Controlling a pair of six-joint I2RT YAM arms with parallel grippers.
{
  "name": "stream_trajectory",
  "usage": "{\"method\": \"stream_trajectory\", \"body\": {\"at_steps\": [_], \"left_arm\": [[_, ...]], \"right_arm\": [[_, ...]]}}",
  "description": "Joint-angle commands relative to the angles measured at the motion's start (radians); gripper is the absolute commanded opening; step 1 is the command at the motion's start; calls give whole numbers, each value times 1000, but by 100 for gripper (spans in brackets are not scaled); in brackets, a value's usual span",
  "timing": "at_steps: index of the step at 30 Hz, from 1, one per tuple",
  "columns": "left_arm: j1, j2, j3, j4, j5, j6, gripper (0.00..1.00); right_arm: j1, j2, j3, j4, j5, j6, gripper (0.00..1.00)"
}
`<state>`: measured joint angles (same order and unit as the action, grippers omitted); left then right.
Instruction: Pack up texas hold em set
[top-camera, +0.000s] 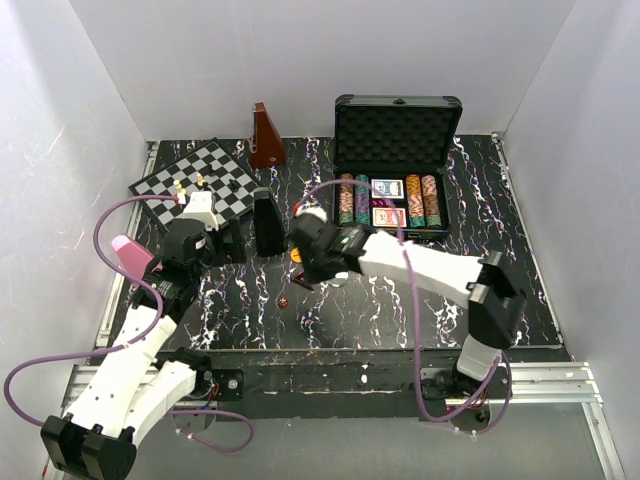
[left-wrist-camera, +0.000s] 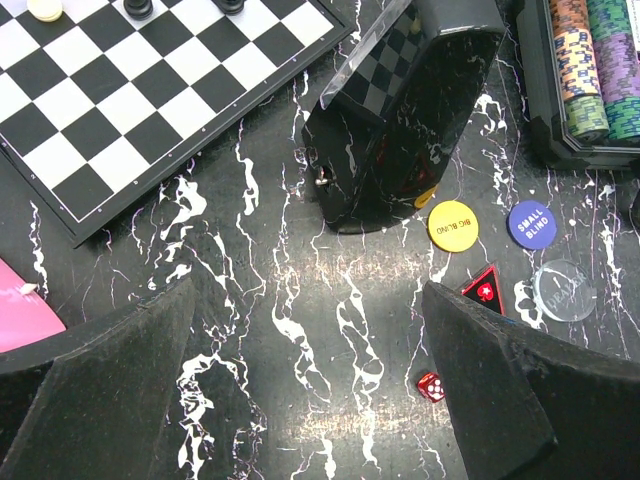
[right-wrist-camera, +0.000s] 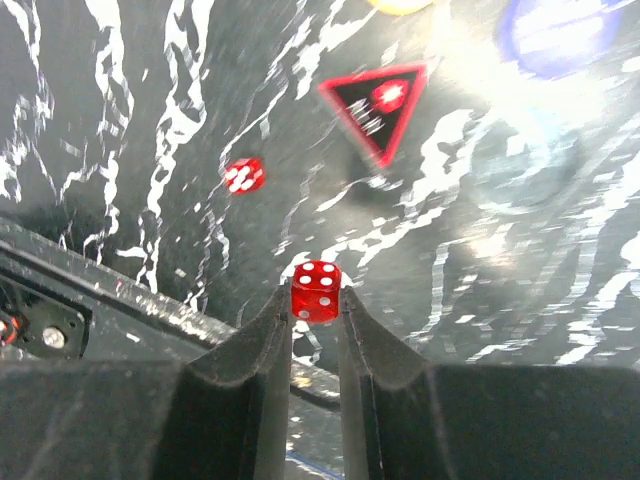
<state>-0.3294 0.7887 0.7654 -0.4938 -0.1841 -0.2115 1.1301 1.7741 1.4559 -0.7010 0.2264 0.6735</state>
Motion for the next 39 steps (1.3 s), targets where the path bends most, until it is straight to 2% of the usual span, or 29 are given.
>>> {"method": "stream_trajectory", "body": {"at_steps": [1, 5, 10, 14, 21, 39], "left_arm": [[0, 3, 28, -2, -3, -2, 98], [0, 4, 26, -2, -8, 0, 98], [0, 9, 26, -2, -12, 3, 98], [0, 15, 28, -2, -9, 3, 98], [0, 20, 26, 0, -15, 8, 98], [0, 35, 28, 0, -8, 9, 98]], "right_arm": [[-195, -117, -54, -19, 25, -109, 1], [-436, -119, -51, 4, -51, -231, 1], [-651, -29, 50, 21, -76, -350, 1], [-766, 100, 191, 12, -147, -410, 1], [-840, 303, 376, -20, -139, -465, 1], [-869, 452, 497, -29, -119, -515, 1]]}}
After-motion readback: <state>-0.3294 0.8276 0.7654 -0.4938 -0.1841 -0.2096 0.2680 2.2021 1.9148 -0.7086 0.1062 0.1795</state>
